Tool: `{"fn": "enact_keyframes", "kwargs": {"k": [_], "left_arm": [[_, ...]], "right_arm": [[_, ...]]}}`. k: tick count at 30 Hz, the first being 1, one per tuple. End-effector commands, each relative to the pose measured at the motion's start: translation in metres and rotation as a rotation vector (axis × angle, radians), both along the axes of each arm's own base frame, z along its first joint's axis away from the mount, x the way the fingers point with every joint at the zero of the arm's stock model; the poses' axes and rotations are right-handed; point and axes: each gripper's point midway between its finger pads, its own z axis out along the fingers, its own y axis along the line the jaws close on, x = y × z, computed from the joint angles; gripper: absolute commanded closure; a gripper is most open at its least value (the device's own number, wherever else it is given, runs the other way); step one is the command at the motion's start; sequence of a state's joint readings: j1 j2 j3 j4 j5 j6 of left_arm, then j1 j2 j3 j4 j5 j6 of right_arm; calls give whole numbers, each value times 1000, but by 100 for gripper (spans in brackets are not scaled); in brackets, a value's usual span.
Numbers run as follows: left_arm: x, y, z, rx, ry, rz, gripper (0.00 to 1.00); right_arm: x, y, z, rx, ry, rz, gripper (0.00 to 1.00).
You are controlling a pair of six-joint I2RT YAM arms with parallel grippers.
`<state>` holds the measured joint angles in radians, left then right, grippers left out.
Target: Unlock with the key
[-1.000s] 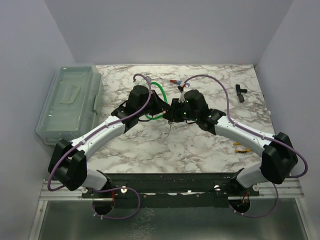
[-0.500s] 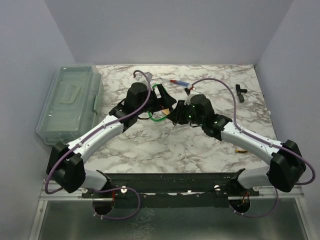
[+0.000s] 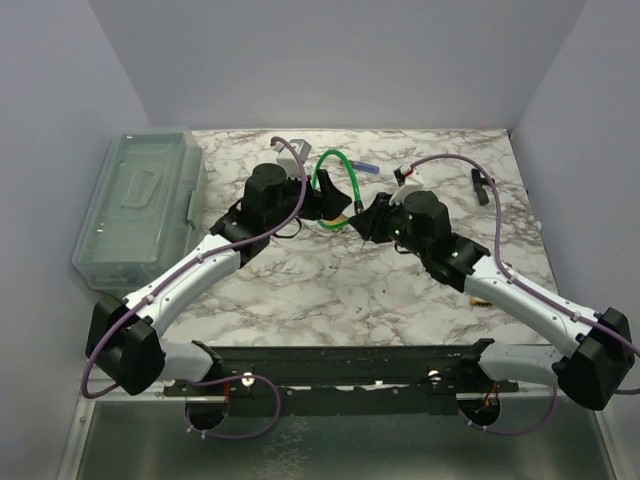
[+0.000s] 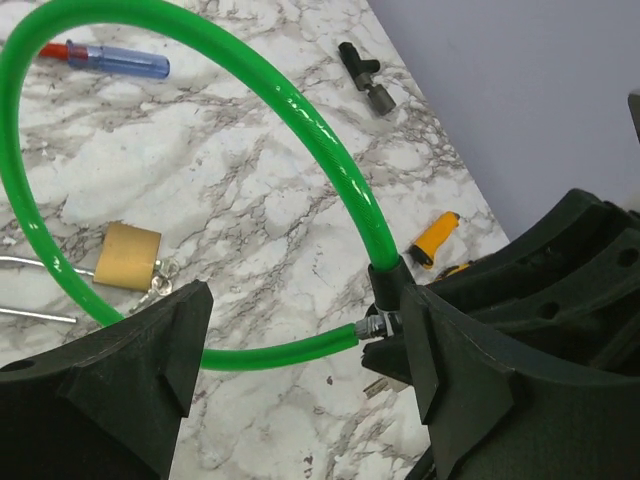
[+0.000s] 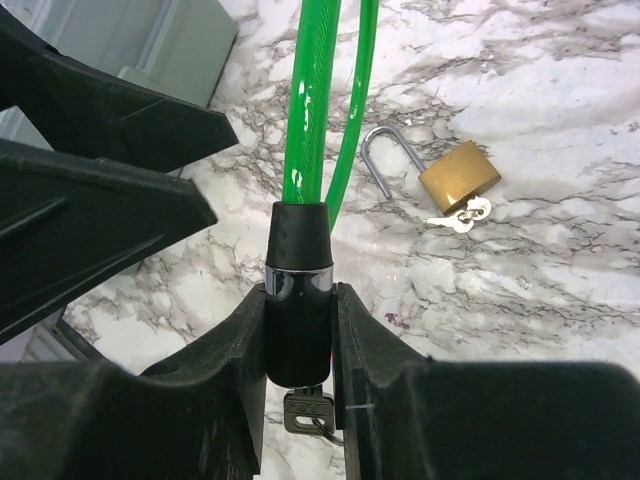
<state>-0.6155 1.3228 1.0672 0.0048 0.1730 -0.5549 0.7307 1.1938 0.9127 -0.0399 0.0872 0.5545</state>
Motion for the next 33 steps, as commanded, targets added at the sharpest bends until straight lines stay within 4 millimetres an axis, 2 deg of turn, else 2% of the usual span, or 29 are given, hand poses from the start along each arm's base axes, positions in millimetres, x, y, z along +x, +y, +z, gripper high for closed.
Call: {"fn": "enact_keyframes", "kwargs": {"k": [1, 5, 9, 15, 17, 21, 27, 33], "left_arm": [[-15, -2, 34, 39, -230, -134, 20], [-24, 2, 41, 58, -332, -169, 20], [-45, -2, 49, 39, -454, -278, 20], [-78, -1, 40, 77, -694, -431, 24], [-85, -1, 34, 122, -772, -456, 29], [-95, -6, 19, 191, -862, -501, 31], [-98, -11, 11, 231, -890, -500, 34], [-99, -15, 8, 239, -890, -505, 47]], "right_arm": [[6, -17, 36, 20, -89, -55, 100], [2, -30, 47, 32, -106, -75, 100], [-3, -41, 60, 44, -121, -87, 100], [-20, -43, 80, 82, -131, -42, 100], [-28, -38, 83, 103, -123, 4, 100], [-46, -17, 89, 169, -92, 138, 100], [-60, 1, 88, 215, -50, 262, 100], [-69, 13, 85, 258, -21, 338, 100]]}}
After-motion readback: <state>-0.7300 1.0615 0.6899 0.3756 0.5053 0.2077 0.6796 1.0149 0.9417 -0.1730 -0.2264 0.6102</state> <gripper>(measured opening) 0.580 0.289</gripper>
